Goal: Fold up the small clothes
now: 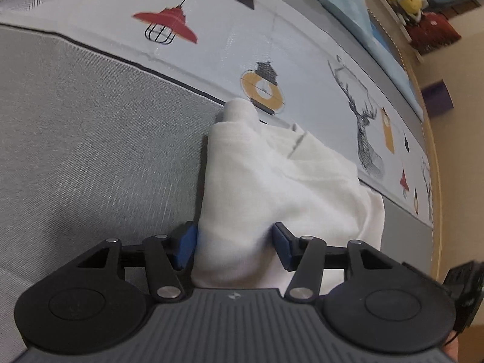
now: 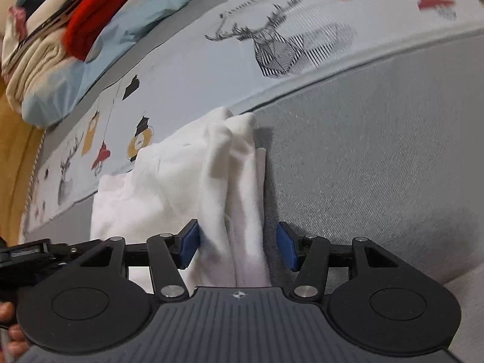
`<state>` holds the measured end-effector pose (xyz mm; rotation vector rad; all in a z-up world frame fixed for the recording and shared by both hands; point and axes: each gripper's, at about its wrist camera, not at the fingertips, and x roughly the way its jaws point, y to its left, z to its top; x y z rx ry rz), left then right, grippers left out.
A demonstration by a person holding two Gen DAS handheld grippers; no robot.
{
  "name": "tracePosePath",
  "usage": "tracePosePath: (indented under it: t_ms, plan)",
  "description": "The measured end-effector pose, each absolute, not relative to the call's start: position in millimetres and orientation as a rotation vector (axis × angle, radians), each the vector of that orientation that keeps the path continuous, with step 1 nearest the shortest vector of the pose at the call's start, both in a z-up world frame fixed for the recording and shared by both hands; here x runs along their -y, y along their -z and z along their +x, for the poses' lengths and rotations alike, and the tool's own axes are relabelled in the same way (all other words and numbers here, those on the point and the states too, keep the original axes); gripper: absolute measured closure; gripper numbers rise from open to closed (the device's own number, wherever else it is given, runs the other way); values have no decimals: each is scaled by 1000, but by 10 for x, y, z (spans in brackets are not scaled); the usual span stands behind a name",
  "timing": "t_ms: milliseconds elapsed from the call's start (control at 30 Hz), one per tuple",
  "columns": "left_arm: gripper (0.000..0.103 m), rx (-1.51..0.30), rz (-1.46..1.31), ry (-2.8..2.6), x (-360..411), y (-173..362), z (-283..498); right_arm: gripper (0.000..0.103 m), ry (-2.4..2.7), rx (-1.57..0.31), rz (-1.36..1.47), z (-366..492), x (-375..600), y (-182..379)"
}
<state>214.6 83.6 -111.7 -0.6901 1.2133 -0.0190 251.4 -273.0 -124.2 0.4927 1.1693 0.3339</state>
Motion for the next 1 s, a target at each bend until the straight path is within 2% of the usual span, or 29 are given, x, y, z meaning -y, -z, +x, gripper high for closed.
tracePosePath:
  t_ms: [67, 100, 133, 167, 200, 233, 333, 400, 433, 467, 500, 567, 667, 767, 800, 833, 867, 900, 1000]
  plan:
    - [44, -1220, -723, 22, -863, 1210, 2219, 54, -356, -1168, 494, 2531, 2703, 1245]
    - [47, -1217, -727, 30, -859, 1241, 2256, 65, -370, -1166, 498, 2533, 2694, 1239]
    - [54, -1207, -708, 47, -840, 1241, 2288, 72, -377, -1160, 500, 2538, 2681, 1226]
    - [69, -1192, -666, 65, -815, 1234, 2323, 75, -378, -1153, 500, 2541, 2674, 1206]
    - [72, -1166, -612, 83, -782, 1190, 2348, 79, -378, -1139, 509, 2550, 2671, 1180]
    - [75, -1138, -585, 97, -764, 1141, 2367, 81, -377, -1112, 532, 2561, 2690, 1136]
    - [75, -974, -499, 132, -721, 829, 2374, 81, -408, -945, 563, 2557, 2682, 844]
    - [69, -843, -460, 139, -718, 593, 2335, 80, -389, -825, 512, 2528, 2640, 665]
    - [64, -790, -450, 116, -729, 512, 2313, 75, -345, -785, 497, 2526, 2654, 623]
    - [51, -740, -437, 80, -754, 451, 2283, 70, -292, -774, 481, 2537, 2680, 613]
    - [46, -707, -433, 47, -792, 420, 2256, 64, -248, -778, 467, 2548, 2711, 618]
    - [45, -725, -457, 9, -870, 445, 2255, 64, -232, -789, 478, 2555, 2785, 631]
    - [53, -808, -474, 45, -899, 548, 2272, 64, -326, -817, 477, 2536, 2769, 643]
    - [56, -882, -445, 114, -812, 634, 2260, 66, -374, -975, 337, 2549, 2569, 823]
    - [56, -950, -409, 134, -748, 719, 2274, 62, -350, -1042, 265, 2551, 2512, 936]
    - [56, -1048, -339, 124, -658, 858, 2289, 54, -321, -1091, 227, 2534, 2483, 1044]
    - [49, -1127, -258, 97, -585, 1008, 2284, 53, -310, -1109, 257, 2538, 2512, 1087]
    - [36, -1138, -226, 68, -575, 1062, 2265, 56, -304, -1113, 308, 2543, 2553, 1093]
    - [38, -1115, -272, 13, -643, 979, 2213, 55, -289, -1104, 315, 2508, 2575, 1051]
